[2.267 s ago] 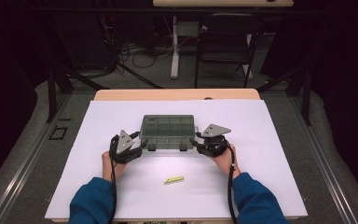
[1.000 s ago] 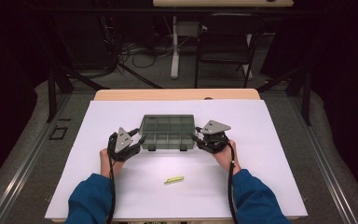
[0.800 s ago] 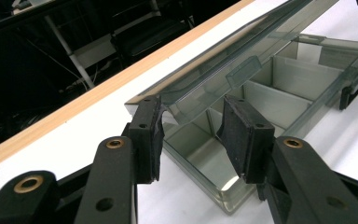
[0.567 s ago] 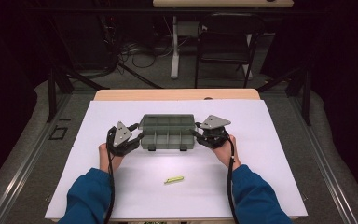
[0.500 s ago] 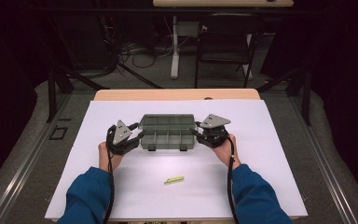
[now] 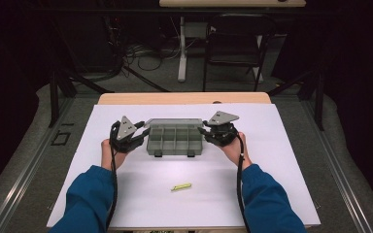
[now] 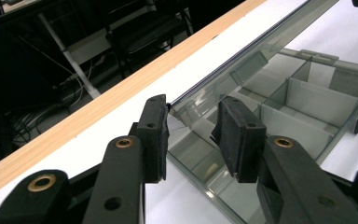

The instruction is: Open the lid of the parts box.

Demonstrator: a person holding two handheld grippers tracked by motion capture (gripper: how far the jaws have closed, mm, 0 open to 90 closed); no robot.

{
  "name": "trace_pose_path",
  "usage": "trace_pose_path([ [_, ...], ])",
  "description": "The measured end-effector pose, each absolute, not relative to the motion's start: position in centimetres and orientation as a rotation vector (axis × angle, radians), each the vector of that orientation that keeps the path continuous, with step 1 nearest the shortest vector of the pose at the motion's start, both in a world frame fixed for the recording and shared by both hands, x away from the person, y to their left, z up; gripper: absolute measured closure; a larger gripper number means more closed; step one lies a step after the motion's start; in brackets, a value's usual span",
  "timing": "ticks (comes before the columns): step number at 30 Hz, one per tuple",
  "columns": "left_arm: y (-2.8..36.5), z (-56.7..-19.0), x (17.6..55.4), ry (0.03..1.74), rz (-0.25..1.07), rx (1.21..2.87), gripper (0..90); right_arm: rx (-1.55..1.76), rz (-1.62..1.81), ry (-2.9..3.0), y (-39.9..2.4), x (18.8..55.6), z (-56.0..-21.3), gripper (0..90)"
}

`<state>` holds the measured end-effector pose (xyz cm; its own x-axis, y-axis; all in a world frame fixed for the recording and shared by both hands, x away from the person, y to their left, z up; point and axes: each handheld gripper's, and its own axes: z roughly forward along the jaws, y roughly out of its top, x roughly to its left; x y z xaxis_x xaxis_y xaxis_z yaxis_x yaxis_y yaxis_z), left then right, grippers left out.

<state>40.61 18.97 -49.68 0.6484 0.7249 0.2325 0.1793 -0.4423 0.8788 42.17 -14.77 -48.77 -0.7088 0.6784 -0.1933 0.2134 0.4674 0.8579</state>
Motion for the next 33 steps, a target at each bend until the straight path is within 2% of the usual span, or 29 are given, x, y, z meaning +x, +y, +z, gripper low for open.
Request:
trace_pose_path([
  [17, 18.9, -48.5, 42.7, 0.721, 0.758, 1.982, 69.7, 0.778, 1.159, 2.168, -14.4, 44.1, -47.7, 72.9],
  [22, 18.9, -48.5, 43.3, 0.740, 0.773, 1.974, 75.9, 0.789, 1.148, 2.167, -14.4, 44.5, -47.5, 75.3],
  [29, 18.8, -48.3, 43.9, 0.747, 0.768, 1.978, 76.8, 0.822, 1.127, 2.153, -14.2, 45.2, -47.2, 78.2],
  [33, 18.8, -48.2, 44.3, 0.751, 0.785, 1.998, 80.4, 0.837, 1.105, 2.147, -14.0, 45.4, -46.9, 79.4],
])
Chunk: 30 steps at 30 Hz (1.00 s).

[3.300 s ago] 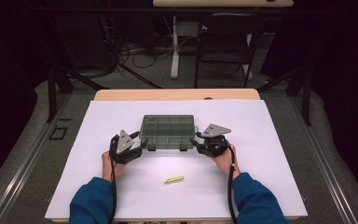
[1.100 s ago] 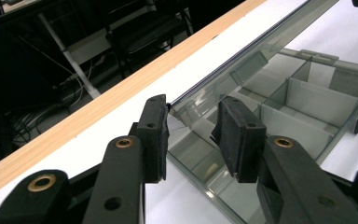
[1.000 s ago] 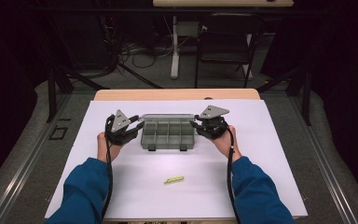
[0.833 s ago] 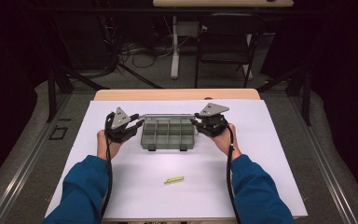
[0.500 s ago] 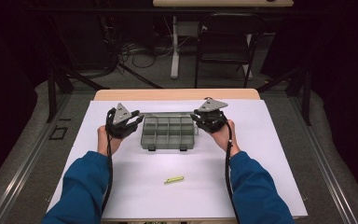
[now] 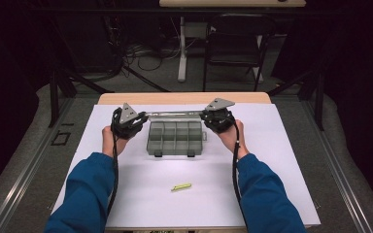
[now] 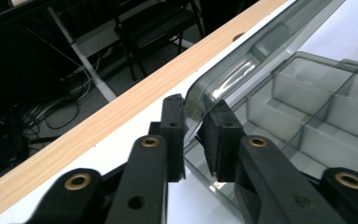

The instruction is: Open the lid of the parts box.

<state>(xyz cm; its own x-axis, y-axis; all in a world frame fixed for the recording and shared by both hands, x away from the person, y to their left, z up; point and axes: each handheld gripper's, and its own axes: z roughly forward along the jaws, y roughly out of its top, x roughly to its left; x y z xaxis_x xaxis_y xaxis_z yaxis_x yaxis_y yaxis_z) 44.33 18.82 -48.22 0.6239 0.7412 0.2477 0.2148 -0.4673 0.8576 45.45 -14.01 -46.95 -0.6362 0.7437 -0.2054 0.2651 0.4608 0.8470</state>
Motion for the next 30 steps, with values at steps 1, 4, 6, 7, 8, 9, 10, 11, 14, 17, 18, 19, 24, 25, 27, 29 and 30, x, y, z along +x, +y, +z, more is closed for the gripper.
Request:
trace_pose_path([
  [1, 18.8, -48.2, 44.4, 0.754, 0.779, 1.994, 80.9, 0.841, 1.107, 2.145, -14.0, 45.6, -46.9, 79.5],
  [4, 18.8, -48.1, 44.7, 0.763, 0.776, 1.986, 81.0, 0.857, 1.099, 2.137, -13.9, 45.8, -46.8, 80.2],
  [6, 18.7, -48.1, 44.9, 0.768, 0.778, 1.992, 81.1, 0.868, 1.101, 2.132, -13.8, 46.0, -46.8, 80.5],
  [7, 18.7, -48.1, 45.1, 0.774, 0.775, 1.995, 81.1, 0.873, 1.101, 2.130, -13.8, 46.1, -46.7, 80.5],
  [8, 18.7, -48.1, 45.3, 0.778, 0.773, 1.995, 81.1, 0.876, 1.100, 2.131, -13.8, 46.2, -46.7, 80.6],
  [9, 18.7, -48.1, 45.5, 0.781, 0.770, 1.992, 81.1, 0.879, 1.099, 2.132, -13.8, 46.2, -46.7, 80.7],
  [10, 18.7, -48.2, 45.6, 0.786, 0.769, 1.994, 81.1, 0.880, 1.098, 2.130, -13.8, 46.3, -46.7, 80.7],
  [11, 18.6, -48.2, 45.7, 0.787, 0.770, 1.992, 81.1, 0.883, 1.099, 2.130, -13.7, 46.4, -46.6, 80.7],
  [14, 18.6, -48.4, 46.1, 0.794, 0.779, 1.990, 81.2, 0.897, 1.102, 2.127, -13.7, 46.7, -46.7, 81.0],
  [17, 18.5, -48.6, 46.4, 0.810, 0.784, 1.976, 82.1, 0.915, 1.105, 2.122, -13.7, 47.1, -46.8, 81.0],
  [18, 18.5, -48.6, 46.5, 0.813, 0.782, 1.973, 82.2, 0.921, 1.104, 2.118, -13.7, 47.2, -46.9, 80.9],
  [19, 18.5, -48.7, 46.6, 0.815, 0.781, 1.973, 82.2, 0.927, 1.105, 2.118, -13.6, 47.3, -46.9, 80.8],
  [24, 18.4, -49.0, 47.1, 0.830, 0.782, 1.966, 82.1, 0.958, 1.114, 2.115, -13.6, 47.9, -47.1, 80.7],
  [25, 18.3, -49.1, 47.2, 0.837, 0.785, 1.962, 82.1, 0.959, 1.112, 2.113, -13.6, 47.9, -47.1, 80.7],
  [27, 18.3, -49.3, 47.4, 0.848, 0.782, 1.952, 82.1, 0.968, 1.108, 2.111, -13.5, 48.2, -47.2, 80.7],
  [29, 18.2, -49.5, 47.6, 0.860, 0.779, 1.949, 82.2, 0.975, 1.112, 2.107, -13.5, 48.3, -47.3, 80.6],
  [30, 18.2, -49.6, 47.6, 0.864, 0.777, 1.944, 82.2, 0.982, 1.112, 2.104, -13.5, 48.4, -47.4, 80.7],
])
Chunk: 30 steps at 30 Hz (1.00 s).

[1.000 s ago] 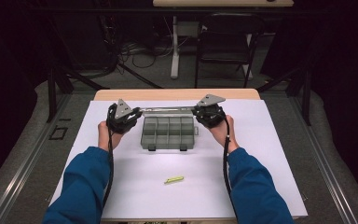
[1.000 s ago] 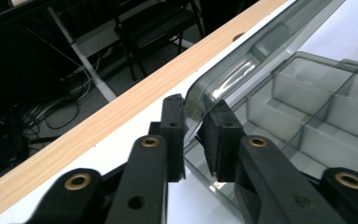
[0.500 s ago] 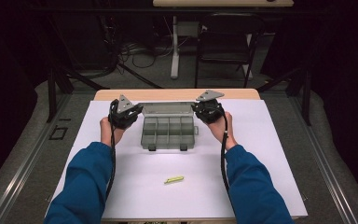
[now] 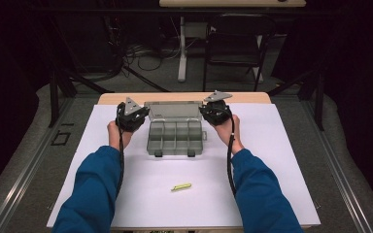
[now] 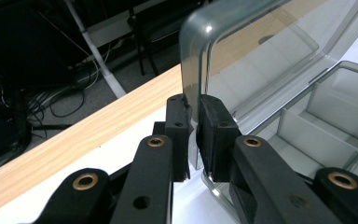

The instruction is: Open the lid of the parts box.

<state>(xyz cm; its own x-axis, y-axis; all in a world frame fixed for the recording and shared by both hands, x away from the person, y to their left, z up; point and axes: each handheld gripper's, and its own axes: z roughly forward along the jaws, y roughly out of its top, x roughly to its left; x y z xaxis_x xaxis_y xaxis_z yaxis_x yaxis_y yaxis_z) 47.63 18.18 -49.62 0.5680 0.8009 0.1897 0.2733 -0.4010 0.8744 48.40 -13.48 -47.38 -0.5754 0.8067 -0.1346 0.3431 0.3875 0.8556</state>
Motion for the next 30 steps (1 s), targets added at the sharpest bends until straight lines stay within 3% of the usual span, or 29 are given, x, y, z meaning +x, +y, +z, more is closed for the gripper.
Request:
trace_pose_path([
  [30, 17.6, -52.3, 49.8, 0.970, 0.730, 1.985, 82.1, 1.123, 1.091, 2.129, -13.3, 50.7, -51.1, 81.2],
])
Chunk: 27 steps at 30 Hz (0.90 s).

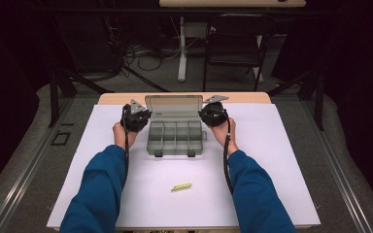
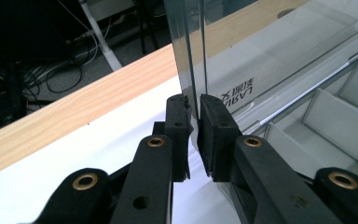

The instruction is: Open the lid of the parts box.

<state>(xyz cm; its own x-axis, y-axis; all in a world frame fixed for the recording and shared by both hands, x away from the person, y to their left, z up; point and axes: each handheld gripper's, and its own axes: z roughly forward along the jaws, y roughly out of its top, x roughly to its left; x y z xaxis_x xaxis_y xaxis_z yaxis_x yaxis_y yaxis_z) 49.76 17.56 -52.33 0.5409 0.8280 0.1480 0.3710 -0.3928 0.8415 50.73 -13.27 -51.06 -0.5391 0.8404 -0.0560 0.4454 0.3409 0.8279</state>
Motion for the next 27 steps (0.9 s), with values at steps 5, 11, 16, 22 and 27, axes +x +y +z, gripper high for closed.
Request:
trace_pose_path([
  [5, 17.4, -52.6, 50.0, 0.998, 0.721, 1.998, 82.1, 1.153, 1.088, 2.122, -13.1, 51.0, -51.7, 81.2],
  [11, 17.2, -53.1, 50.3, 1.016, 0.712, 2.010, 82.0, 1.170, 1.080, 2.125, -13.1, 51.2, -52.1, 81.3],
  [16, 17.2, -53.2, 50.4, 1.024, 0.709, 2.017, 81.8, 1.180, 1.071, 2.126, -13.0, 51.3, -52.3, 81.3],
  [22, 17.0, -53.6, 50.6, 1.034, 0.707, 2.031, 81.4, 1.190, 1.047, 2.135, -12.9, 51.5, -52.8, 81.2],
  [27, 16.9, -54.0, 50.7, 1.040, 0.701, 2.042, 80.8, 1.199, 1.037, 2.134, -12.8, 51.6, -52.8, 81.2],
])
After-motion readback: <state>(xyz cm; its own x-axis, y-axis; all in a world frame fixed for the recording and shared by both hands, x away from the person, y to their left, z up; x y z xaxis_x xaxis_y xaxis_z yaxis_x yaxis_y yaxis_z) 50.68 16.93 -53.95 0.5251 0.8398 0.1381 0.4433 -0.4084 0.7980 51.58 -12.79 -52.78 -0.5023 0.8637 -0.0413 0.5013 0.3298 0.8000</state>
